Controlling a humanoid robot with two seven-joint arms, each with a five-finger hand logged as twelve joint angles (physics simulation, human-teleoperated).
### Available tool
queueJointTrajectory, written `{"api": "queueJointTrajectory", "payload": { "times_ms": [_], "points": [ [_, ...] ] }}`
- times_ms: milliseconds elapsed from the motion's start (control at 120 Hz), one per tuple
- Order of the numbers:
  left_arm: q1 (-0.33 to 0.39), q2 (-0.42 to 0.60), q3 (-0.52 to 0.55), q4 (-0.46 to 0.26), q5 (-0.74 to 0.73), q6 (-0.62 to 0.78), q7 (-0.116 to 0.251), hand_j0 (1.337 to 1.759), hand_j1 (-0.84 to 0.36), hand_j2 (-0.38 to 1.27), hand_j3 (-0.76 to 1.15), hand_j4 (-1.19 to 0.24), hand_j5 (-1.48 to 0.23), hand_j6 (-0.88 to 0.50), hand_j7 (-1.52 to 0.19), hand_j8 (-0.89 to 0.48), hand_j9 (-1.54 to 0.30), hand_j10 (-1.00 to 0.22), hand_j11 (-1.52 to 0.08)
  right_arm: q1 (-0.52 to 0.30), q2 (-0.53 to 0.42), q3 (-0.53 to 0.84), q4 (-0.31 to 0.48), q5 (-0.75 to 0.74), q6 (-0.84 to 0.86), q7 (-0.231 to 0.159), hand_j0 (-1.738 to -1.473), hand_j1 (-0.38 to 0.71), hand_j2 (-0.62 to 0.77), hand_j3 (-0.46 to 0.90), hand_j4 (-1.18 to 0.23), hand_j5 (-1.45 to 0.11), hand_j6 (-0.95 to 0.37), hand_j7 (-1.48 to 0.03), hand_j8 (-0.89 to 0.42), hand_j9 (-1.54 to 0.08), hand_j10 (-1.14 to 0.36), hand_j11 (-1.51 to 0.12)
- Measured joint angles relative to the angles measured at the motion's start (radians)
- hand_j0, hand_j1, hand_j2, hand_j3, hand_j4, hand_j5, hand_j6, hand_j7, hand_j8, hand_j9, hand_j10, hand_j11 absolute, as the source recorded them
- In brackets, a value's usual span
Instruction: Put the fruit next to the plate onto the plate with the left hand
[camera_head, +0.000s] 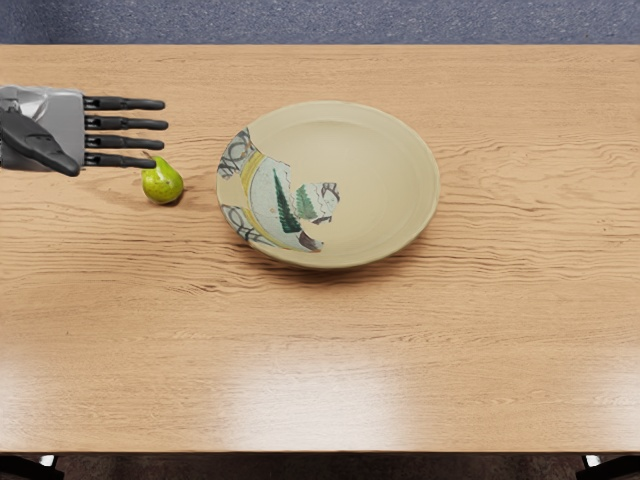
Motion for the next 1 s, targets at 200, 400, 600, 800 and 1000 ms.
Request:
{"api": "queueJointTrajectory", "payload": {
  "times_ms": [200, 400, 600, 800, 1000],
  "points": [
    [0.001, -0.002, -0.001, -0.045, -0.02, 0.0, 0.0, 1.658, 0.35, 0.0, 0.0, 0.0, 0.0, 0.0, 0.0, 0.0, 0.0, 0.0, 0.0, 0.001, 0.0, -0.001, 0.003, -0.004, 0.0, -0.001, -1.658, -0.31, -0.01, 0.0, -0.03, -0.04, -0.03, -0.04, -0.03, -0.04, -0.03, -0.04],
    [-0.01, -0.069, -0.048, -0.016, 0.159, 0.0, 0.0, 1.658, 0.35, 0.0, 0.0, 0.0, 0.0, 0.0, 0.0, 0.0, 0.0, 0.0, 0.0, 0.001, 0.0, -0.001, 0.004, -0.005, 0.0, -0.002, -1.658, -0.31, -0.01, 0.0, -0.03, -0.04, -0.03, -0.04, -0.03, -0.04, -0.03, -0.04],
    [-0.061, -0.19, -0.17, 0.044, 0.66, 0.0, 0.0, 1.658, 0.35, 0.0, 0.0, 0.0, 0.0, 0.0, 0.0, 0.0, 0.0, 0.0, 0.0, 0.002, 0.0, -0.001, 0.004, -0.005, 0.0, -0.002, -1.658, -0.31, -0.01, 0.0, -0.03, -0.04, -0.03, -0.04, -0.03, -0.04, -0.03, -0.04],
    [-0.05, -0.257, -0.189, 0.069, 0.939, 0.001, 0.0, 1.658, 0.35, 0.0, 0.0, 0.0, 0.0, 0.0, 0.0, 0.0, 0.0, 0.0, 0.0, 0.005, 0.0, 0.001, 0.003, -0.005, -0.001, 0.0, -1.658, -0.31, -0.01, 0.0, -0.03, -0.04, -0.03, -0.04, -0.03, -0.04, -0.03, -0.04],
    [-0.003, -0.306, -0.186, 0.075, 1.151, 0.093, -0.05, 1.658, 0.35, 0.0, 0.0, 0.0, 0.0, 0.0, 0.0, 0.0, 0.0, 0.0, 0.0, 0.005, 0.0, 0.003, 0.001, -0.004, -0.001, 0.0, -1.658, -0.31, -0.01, 0.0, -0.03, -0.04, -0.03, -0.04, -0.03, -0.04, -0.03, -0.04]
  ]
}}
